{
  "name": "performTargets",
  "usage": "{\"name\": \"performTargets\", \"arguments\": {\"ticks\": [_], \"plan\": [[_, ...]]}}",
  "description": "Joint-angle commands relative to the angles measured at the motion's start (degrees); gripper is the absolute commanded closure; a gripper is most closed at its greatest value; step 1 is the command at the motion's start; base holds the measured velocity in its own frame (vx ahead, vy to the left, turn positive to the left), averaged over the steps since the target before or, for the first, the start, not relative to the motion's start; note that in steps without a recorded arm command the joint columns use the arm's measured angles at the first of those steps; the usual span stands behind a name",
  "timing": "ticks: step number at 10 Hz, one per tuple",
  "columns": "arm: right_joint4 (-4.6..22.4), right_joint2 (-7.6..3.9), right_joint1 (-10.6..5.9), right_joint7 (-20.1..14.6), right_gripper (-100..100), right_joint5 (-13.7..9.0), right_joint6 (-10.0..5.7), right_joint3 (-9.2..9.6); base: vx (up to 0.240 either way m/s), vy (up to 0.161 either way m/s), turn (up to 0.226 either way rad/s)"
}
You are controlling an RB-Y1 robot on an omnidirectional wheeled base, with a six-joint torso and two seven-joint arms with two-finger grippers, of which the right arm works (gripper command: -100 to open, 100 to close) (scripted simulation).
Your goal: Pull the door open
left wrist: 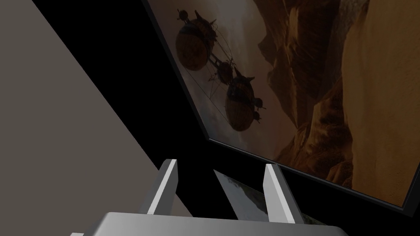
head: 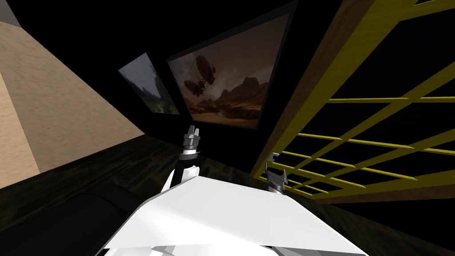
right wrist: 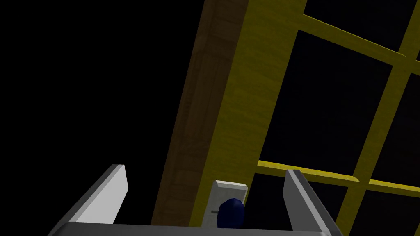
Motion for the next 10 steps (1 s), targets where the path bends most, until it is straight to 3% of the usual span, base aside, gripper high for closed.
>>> {"name": "performTargets", "arguments": {"ticks": [1, 3, 10], "plan": [[1.5, -0.38, 0.83, -2.0, -100, -1.5, -1.22, 0.74, 0.015, -0.111, 0.179], [5.3, -0.76, 1.12, -5.2, -100, -4.1, -3.30, 1.84, 0.010, -0.139, 0.260], [14.7, -1.62, 1.85, -13.1, -100, -10.6, -8.42, 4.54, -0.009, -0.119, 0.260]]}}
